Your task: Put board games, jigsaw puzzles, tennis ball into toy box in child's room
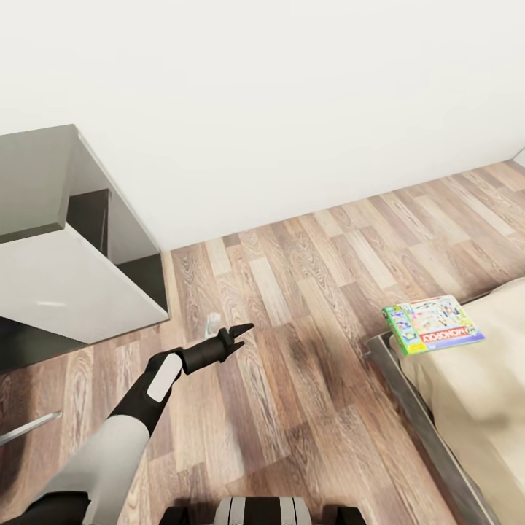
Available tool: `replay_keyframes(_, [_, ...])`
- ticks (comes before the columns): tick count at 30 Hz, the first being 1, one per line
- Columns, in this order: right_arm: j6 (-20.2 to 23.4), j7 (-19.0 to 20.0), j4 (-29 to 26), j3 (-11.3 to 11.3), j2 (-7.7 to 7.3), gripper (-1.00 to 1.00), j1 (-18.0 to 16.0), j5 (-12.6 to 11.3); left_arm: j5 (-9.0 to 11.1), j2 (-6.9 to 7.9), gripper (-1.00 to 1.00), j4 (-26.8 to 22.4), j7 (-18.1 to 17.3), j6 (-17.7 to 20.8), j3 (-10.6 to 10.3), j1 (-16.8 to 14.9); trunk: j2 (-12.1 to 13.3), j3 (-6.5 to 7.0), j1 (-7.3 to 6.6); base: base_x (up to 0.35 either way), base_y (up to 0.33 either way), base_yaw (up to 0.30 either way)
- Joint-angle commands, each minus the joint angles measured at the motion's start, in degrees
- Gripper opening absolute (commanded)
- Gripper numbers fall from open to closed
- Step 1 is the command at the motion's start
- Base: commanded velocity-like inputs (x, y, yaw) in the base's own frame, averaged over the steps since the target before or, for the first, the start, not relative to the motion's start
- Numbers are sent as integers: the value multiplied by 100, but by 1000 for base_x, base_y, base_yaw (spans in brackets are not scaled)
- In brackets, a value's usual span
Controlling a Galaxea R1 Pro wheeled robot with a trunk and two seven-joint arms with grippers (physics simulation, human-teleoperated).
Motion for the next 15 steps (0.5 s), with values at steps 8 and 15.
replay_keyframes(8, [214,107,6,1,-165,100,2,-15,-3,-32,100,-2,3,37,0,-32,-324,-147,176,0,0,0])
replay_keyframes(15, [277,136,7,-3,-233,100,3,-14,-10,-72,100,-3,-7,-6,-16,-28,-324,-147,176,0,0,-44])
